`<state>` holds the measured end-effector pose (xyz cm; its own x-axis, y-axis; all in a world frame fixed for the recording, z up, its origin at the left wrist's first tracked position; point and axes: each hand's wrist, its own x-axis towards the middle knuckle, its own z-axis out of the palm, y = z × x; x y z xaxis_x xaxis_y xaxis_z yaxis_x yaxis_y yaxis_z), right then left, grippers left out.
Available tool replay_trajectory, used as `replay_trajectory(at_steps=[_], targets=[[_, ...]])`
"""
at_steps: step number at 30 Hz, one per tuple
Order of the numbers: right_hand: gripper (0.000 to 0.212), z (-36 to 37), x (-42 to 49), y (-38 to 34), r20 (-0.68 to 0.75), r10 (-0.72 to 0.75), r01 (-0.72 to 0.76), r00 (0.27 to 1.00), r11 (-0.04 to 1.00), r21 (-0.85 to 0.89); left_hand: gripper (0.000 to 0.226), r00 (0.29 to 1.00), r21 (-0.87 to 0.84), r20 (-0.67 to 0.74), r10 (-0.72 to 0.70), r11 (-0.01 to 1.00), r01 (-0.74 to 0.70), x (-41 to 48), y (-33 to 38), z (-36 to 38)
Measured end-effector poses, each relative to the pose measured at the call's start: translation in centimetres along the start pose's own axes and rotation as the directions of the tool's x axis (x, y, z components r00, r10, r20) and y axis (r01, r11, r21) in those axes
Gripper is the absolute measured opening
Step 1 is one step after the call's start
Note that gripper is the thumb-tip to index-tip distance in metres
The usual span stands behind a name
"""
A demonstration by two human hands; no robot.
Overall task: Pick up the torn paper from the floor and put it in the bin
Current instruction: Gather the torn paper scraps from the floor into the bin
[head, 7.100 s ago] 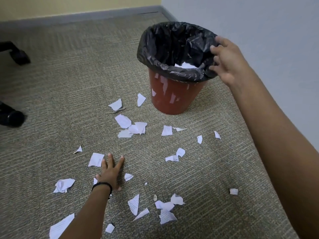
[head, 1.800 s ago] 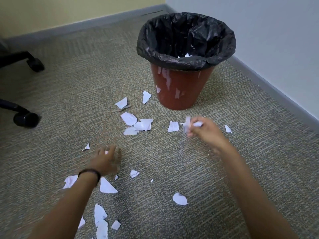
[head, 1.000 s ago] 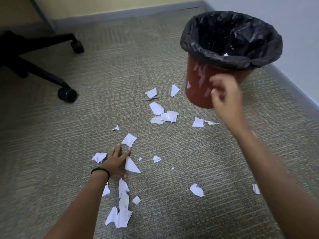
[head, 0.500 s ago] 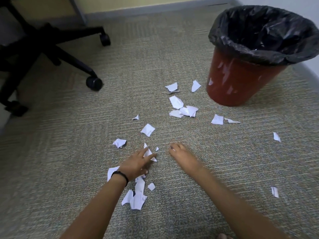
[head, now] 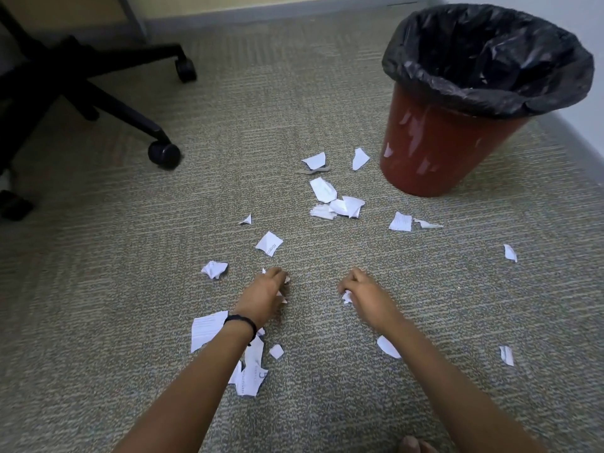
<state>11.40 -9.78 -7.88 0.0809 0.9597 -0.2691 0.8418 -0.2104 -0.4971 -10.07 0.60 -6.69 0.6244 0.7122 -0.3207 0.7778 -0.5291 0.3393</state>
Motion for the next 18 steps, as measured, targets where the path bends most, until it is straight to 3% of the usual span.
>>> replay_trajectory(at_steps=[3, 6, 14, 16, 18], targets=[[0.013, 0.0, -0.8, 0.3, -0.026, -0.076, 0.076, 0.997, 0.997, -0.008, 0.046, 0.994, -0.16, -0.072, -0.087, 0.984, 0.075, 0.3, 0.0, 0.3], [0.015, 0.3, -1.2, 0.5, -0.002, -0.093, 0.093, 0.996, 0.995, -0.04, 0.043, 0.981, -0.256, -0.107, -0.165, 0.958, 0.133, 0.5, 0.0, 0.5], [0.033, 1.1, -1.1, -0.3, -0.048, -0.09, 0.076, 0.995, 0.971, -0.227, 0.025, 0.958, -0.169, -0.192, -0.212, 0.969, 0.18, 1.3, 0.5, 1.4], [0.032, 0.8, -0.8, -0.5, 0.004, -0.096, 0.094, 0.995, 0.964, -0.249, 0.023, 0.953, -0.171, -0.214, -0.215, 0.969, 0.181, 1.6, 0.6, 1.7], [0.024, -0.2, -0.4, -0.5, 0.13, -0.066, 0.085, 0.989, 0.986, -0.143, 0.021, 0.946, -0.198, -0.23, -0.23, 0.962, 0.187, 1.9, 0.7, 1.9]])
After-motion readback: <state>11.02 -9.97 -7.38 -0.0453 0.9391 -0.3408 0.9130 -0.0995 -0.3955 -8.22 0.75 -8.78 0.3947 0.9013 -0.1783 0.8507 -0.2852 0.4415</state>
